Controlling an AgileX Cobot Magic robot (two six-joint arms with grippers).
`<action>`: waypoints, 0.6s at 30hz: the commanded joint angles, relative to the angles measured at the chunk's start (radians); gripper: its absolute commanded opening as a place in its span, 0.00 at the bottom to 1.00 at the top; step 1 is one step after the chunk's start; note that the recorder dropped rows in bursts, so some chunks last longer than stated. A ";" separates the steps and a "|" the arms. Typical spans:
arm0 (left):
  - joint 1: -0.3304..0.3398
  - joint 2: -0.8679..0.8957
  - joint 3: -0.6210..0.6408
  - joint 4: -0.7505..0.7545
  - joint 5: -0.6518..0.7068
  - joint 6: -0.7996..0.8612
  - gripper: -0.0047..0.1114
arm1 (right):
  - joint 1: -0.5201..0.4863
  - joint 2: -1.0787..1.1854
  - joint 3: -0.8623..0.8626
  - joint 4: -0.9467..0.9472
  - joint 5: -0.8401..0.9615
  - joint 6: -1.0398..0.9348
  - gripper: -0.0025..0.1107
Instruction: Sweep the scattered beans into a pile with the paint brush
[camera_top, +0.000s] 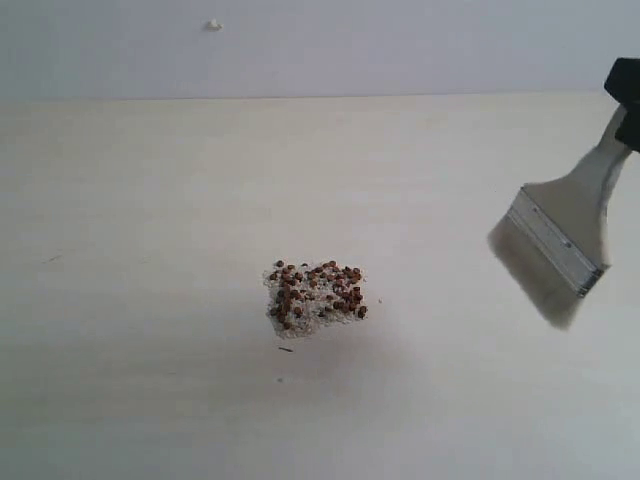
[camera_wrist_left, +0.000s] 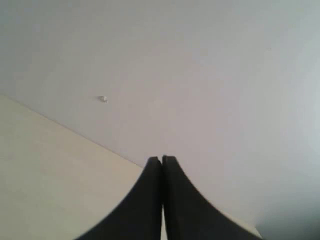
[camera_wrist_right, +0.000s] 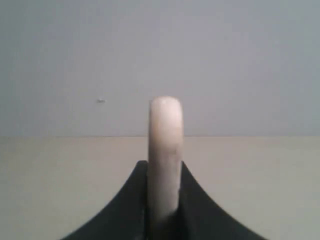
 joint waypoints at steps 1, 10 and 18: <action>-0.003 -0.003 0.005 0.006 -0.002 -0.001 0.04 | 0.001 -0.005 0.013 0.152 0.132 -0.105 0.02; -0.003 -0.003 0.005 0.006 -0.002 -0.001 0.04 | 0.001 0.046 0.013 0.123 0.110 -0.055 0.02; -0.003 -0.003 0.005 0.006 0.000 -0.001 0.04 | 0.111 0.160 0.013 0.410 0.134 -0.384 0.02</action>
